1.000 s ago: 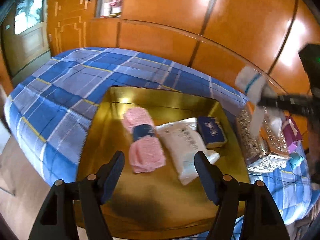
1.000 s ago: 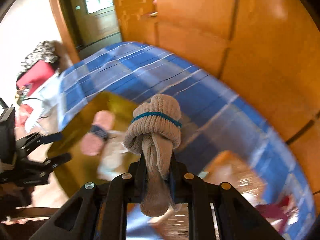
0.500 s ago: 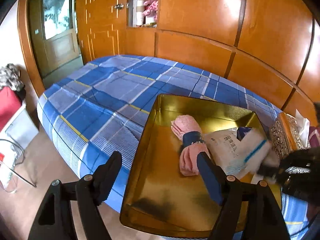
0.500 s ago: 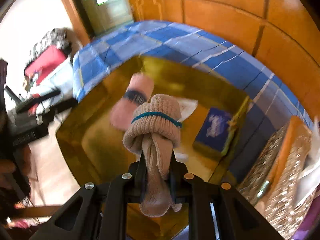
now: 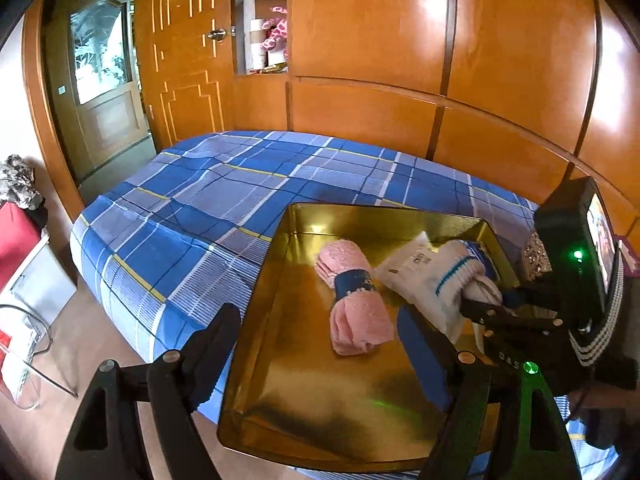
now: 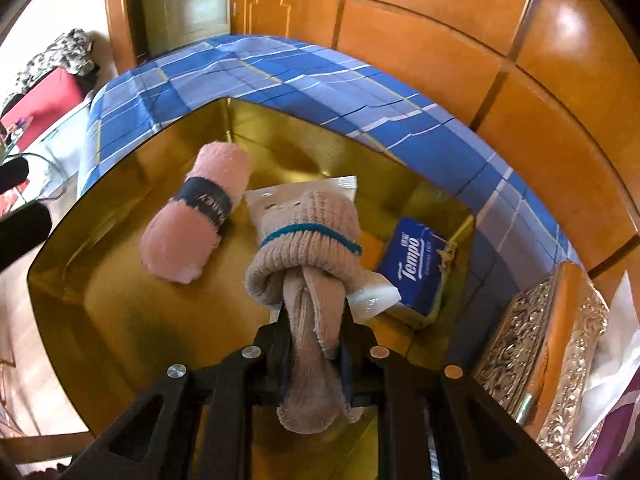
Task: Organize soft objects
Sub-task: 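Carry the white sock with the right tool into the gold tray and release it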
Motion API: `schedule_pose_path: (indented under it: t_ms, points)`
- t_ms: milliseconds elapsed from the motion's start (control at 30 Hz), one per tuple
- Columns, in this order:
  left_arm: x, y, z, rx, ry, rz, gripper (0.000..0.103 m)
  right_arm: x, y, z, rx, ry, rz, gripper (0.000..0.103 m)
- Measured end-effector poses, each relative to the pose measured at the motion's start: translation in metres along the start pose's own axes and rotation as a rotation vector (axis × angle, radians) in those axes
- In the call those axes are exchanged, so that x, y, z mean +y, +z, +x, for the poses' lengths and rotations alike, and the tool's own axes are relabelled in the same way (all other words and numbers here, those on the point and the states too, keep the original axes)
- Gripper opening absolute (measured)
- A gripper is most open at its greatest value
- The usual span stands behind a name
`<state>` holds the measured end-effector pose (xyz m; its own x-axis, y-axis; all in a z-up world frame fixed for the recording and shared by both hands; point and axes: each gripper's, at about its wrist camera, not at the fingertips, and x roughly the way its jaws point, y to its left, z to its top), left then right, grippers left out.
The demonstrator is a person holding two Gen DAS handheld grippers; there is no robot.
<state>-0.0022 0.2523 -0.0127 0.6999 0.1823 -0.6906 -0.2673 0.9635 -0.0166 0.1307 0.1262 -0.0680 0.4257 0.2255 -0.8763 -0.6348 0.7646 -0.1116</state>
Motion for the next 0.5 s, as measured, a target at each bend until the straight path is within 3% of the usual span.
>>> schedule_pose_path:
  t_ms: [133,267,500]
  points:
    - [-0.006,-0.002,0.000,0.003,-0.006,0.011,0.081,-0.003,-0.007,0.001,-0.005,0.006,0.031,0.021]
    - [-0.009,-0.002,-0.002,-0.001,-0.011,0.018,0.082,-0.007,-0.013,-0.001,-0.009,0.028,0.088,0.038]
    - [-0.017,-0.002,-0.011,-0.039,0.003,0.048,0.085,-0.016,-0.020,-0.018,-0.057,0.029,0.140,0.048]
